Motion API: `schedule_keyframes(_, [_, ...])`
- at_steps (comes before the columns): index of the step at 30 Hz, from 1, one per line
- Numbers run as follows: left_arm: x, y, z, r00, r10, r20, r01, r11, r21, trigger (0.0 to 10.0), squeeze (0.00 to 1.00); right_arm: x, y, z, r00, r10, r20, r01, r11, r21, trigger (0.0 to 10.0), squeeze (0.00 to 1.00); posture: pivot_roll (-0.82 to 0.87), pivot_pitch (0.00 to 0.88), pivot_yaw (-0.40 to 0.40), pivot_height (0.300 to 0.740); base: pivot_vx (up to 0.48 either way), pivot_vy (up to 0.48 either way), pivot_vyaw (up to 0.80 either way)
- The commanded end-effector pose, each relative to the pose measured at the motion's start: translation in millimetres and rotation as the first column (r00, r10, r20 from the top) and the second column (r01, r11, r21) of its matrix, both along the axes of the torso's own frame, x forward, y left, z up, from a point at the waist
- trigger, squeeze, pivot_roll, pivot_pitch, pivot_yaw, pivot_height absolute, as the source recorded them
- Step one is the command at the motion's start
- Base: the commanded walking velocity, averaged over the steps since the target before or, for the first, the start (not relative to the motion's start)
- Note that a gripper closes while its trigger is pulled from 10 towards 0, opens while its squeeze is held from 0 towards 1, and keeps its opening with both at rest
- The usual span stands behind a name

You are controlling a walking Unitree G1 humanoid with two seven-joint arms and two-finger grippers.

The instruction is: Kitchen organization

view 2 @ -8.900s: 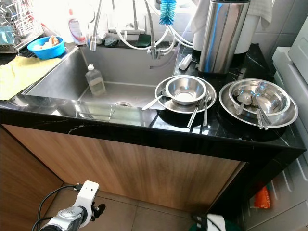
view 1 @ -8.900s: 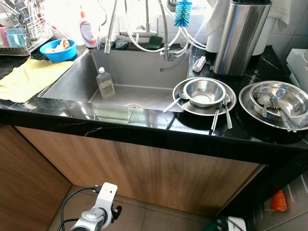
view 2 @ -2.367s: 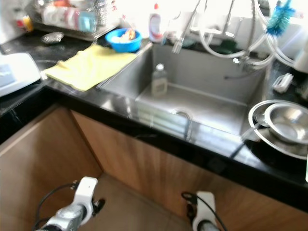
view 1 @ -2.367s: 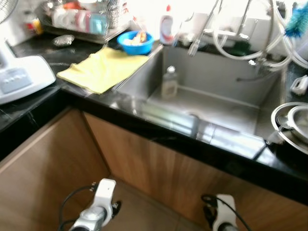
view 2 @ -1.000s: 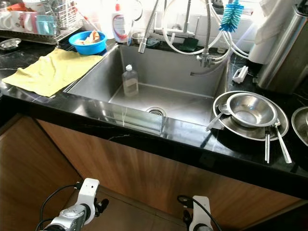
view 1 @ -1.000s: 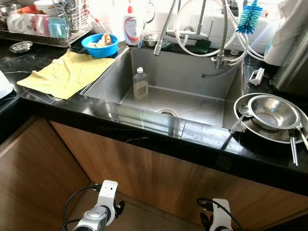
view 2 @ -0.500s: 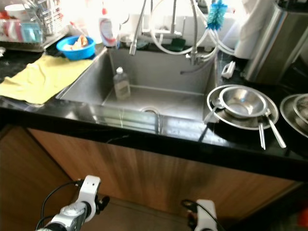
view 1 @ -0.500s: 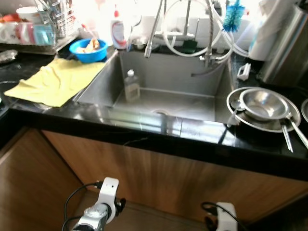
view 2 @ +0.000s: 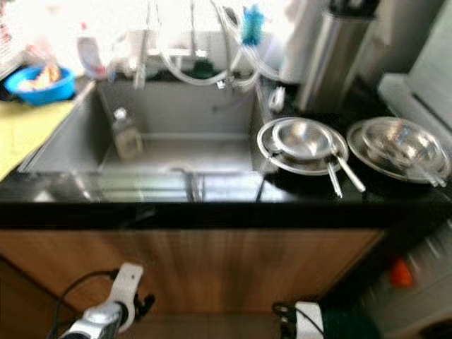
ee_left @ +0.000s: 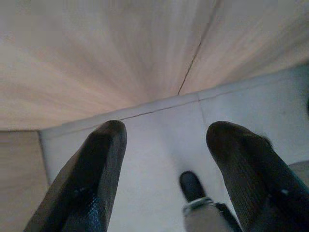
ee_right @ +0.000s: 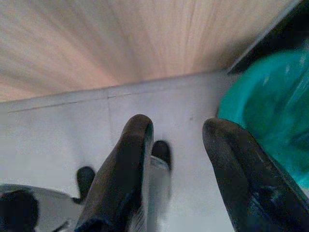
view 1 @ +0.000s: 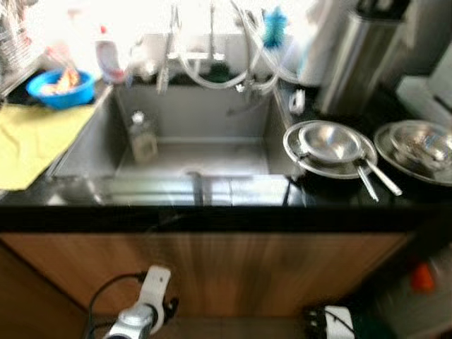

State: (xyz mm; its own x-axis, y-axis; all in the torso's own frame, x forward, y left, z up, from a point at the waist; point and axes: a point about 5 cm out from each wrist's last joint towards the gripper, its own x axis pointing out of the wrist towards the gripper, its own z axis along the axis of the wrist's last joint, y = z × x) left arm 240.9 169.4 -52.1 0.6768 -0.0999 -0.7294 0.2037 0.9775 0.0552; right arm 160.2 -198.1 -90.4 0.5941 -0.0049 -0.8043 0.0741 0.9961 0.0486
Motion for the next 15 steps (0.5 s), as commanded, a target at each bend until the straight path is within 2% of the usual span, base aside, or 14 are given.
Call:
schedule_keyframes(1, [1.0, -6.8, 0, 1.000, -0.014, -0.005, 0.014, 1.000, -0.012, 10.0, 0.00, 0.0, 6.4, -1, 1.000, -0.001, -0.014, 0.001, 1.000, -0.003, 10.0, 0.00, -0.09, 0.000, 0.050, 0.740, 0.000, 0.000, -0.68])
schedule_keyframes(4, [1.2, -6.8, 0, 1.000, -0.014, -0.005, 0.014, 1.000, -0.012, 10.0, 0.00, 5.4, 21.1, -1, 1.000, 0.009, -0.006, -0.009, 1.000, 0.008, 10.0, 0.00, -0.09, 0.000, 0.050, 0.740, 0.000, 0.000, -0.66])
schedule_keyframes(9, [1.2, -6.5, 0, 1.000, -0.013, -0.004, 0.013, 1.000, -0.013, 10.0, 0.00, 11.7, 34.1, 1, 1.000, 0.007, 0.013, -0.007, 1.000, 0.018, 10.0, 0.00, -0.09, 0.000, 0.049, 0.740, 0.000, 0.000, 0.00])
schedule_keyframes(15, [1.0, -6.6, 0, 1.000, -0.011, -0.005, 0.011, 1.000, -0.017, 10.0, 0.00, 13.0, 30.6, 2, 1.000, 0.003, 0.026, -0.003, 1.000, 0.016, 10.0, 0.00, -0.09, 0.000, 0.051, 0.740, 0.000, 0.000, 0.00])
